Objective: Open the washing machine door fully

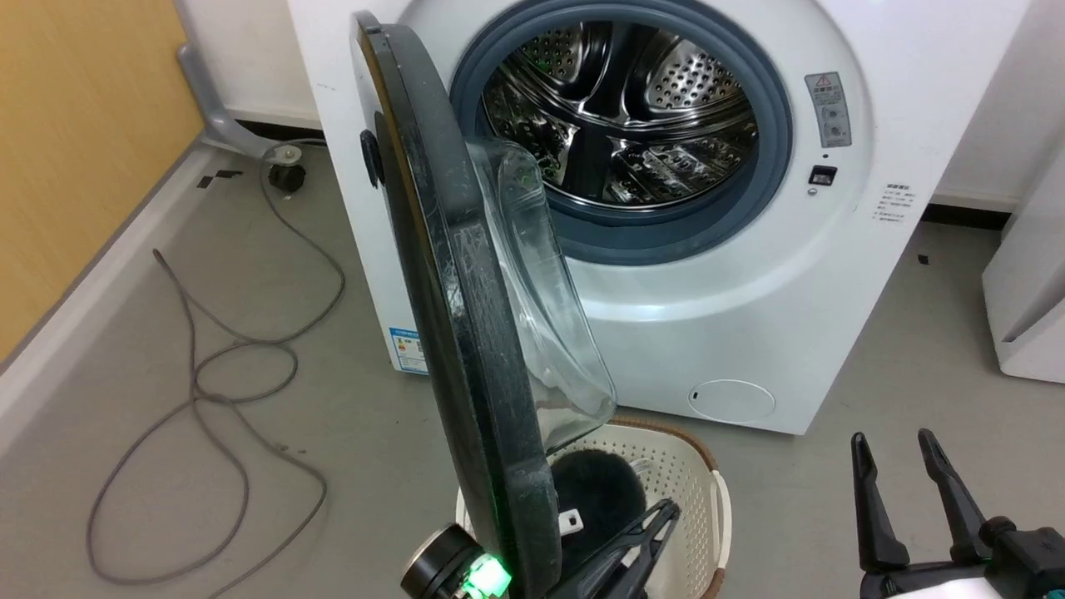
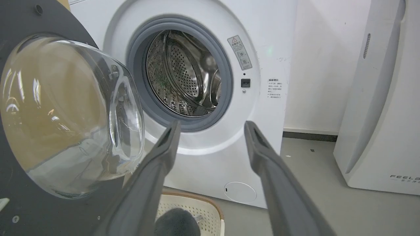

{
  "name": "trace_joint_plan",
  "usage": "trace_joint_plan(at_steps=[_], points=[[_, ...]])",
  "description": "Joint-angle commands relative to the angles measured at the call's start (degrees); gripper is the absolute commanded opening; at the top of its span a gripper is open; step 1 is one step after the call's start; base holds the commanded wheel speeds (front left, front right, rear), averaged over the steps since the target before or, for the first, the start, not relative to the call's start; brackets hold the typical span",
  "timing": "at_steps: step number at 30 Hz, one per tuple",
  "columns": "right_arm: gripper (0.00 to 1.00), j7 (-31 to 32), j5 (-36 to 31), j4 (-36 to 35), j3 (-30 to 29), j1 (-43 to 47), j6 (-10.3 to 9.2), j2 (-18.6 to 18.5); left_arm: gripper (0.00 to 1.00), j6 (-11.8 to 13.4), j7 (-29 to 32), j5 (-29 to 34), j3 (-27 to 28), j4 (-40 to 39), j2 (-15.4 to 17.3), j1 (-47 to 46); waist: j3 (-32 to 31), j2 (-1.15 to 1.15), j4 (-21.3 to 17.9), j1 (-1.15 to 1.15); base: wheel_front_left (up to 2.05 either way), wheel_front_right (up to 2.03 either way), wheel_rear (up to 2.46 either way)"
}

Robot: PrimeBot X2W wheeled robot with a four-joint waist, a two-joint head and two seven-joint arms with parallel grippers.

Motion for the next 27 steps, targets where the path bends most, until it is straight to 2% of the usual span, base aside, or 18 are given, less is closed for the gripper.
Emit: trace_joint_plan(at_steps=[1,8,15,23,27], points=[[1.0,-0.24,-0.14,0.16,-0.07,0.35,0.05,0.21,0.0,0.56,-0.24,-0.4,0.31,1.07,0.27,0.59,0.22,0.0,0.22,0.0,0.0,0.0,0.0],[1.0,-0.24,-0.03,0.52,-0.28,0.43,0.05,0.21,0.0,2.91,-0.24,-2.05,3.16,5.39,0.76,0.93,0.88,0.0,1.53,0.0,0.0,0.0,0.0],[1.0,-0.24,-0.02,0.76,-0.22,0.26,0.05,0.21,0.0,3.31,-0.24,-2.87,4.2,7.77,1.0,0.6,1.09,0.0,3.59,0.0,0.0,0.0,0.0],[1.0,-0.24,0.19,0.77,-0.39,0.07,0.05,0.21,0.0,3.3,-0.24,-3.27,4.43,8.79,0.82,-0.07,0.93,0.0,7.95,0.0,0.0,0.0,0.0],[1.0,-0.24,0.75,1.01,-0.1,0.16,0.05,0.21,0.0,3.57,-0.24,-3.47,4.71,8.68,1.03,0.34,0.94,0.0,11.52,0.0,0.0,0.0,0.0]])
